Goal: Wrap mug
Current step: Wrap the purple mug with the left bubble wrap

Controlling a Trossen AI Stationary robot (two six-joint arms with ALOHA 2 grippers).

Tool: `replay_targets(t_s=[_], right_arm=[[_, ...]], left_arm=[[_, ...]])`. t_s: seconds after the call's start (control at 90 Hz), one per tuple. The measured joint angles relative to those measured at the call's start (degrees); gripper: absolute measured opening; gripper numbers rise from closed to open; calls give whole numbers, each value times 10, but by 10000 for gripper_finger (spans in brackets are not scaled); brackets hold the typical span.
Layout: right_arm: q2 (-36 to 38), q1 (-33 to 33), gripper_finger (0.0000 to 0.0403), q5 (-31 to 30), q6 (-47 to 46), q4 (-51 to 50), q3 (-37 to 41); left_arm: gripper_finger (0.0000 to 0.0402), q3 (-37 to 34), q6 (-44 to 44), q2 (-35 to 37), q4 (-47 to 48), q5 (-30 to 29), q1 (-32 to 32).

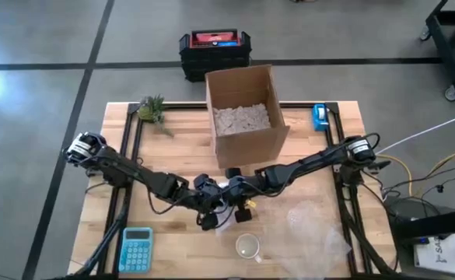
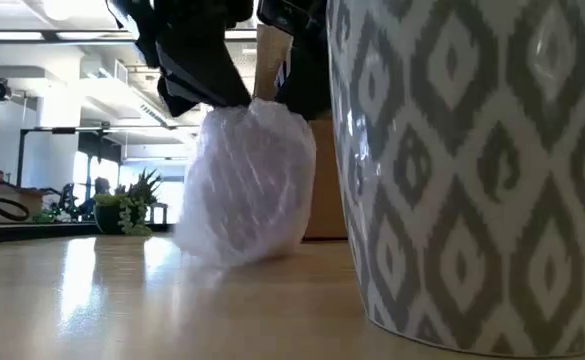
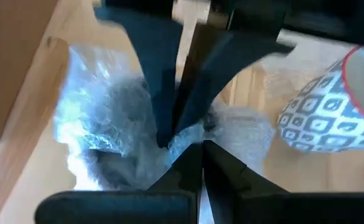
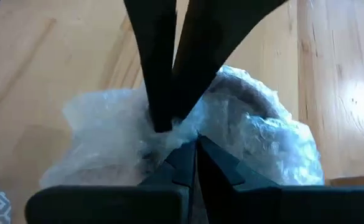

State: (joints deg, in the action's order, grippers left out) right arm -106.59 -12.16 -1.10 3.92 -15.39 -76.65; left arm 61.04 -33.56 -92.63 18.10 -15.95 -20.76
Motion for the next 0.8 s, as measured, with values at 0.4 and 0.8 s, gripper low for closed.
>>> replay_targets(t_s=[0.4,0.8], right_arm=[[5,0,2,-1,19,-79,-72],[-67,3,2,-4,5,-59,-63]], left_arm=[[0,-1,-2,-1,6,5,1],[0,-4,-1,13,25,18,-3]])
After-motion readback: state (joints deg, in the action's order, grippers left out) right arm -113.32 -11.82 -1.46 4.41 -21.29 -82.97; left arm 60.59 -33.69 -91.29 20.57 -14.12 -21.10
